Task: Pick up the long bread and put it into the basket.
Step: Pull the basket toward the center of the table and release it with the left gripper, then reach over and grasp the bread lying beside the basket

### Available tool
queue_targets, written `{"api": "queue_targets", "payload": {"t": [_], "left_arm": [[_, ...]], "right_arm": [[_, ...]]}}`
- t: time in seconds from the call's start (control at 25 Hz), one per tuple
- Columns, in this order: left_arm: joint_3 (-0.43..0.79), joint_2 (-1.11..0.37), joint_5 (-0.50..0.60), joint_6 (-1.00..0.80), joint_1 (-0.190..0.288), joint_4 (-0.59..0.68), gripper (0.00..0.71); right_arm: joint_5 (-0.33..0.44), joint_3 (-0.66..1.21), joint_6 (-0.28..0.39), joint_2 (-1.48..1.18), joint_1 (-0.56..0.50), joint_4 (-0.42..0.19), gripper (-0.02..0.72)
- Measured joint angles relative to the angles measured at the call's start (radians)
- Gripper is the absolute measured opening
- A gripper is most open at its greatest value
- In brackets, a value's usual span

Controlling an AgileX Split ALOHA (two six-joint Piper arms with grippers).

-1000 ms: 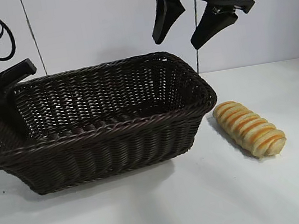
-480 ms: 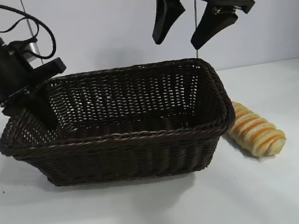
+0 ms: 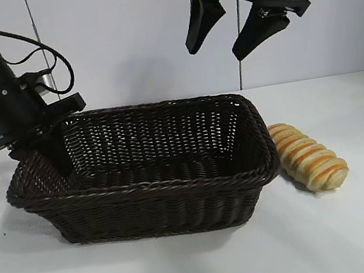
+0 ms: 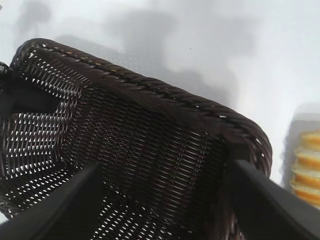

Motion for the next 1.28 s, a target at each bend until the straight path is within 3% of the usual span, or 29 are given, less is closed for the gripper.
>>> {"api": "queue_targets", "payload": {"t": [0.2, 0.32, 0.84, 1.28], "left_arm": [[0.0, -0.002, 0.004, -0.001, 0.0, -0.008, 0.431], [0.0, -0.016, 0.009, -0.001, 0.0, 0.0, 0.498], [0.0, -0.219, 0.048, -0.047, 0.0, 0.098, 0.522], [0.016, -0.365, 0.047, -0.083, 0.0, 0.045, 0.522]], "right_arm": [[0.0, 0.0, 0.0, 0.0, 0.0, 0.0, 0.519], [0.0, 0.0, 0.0, 0.0, 0.0, 0.0, 0.519], [0.0, 0.0, 0.0, 0.0, 0.0, 0.001, 0.519], [0.029, 0.0, 0.0, 0.0, 0.0, 0.001, 0.519]]}}
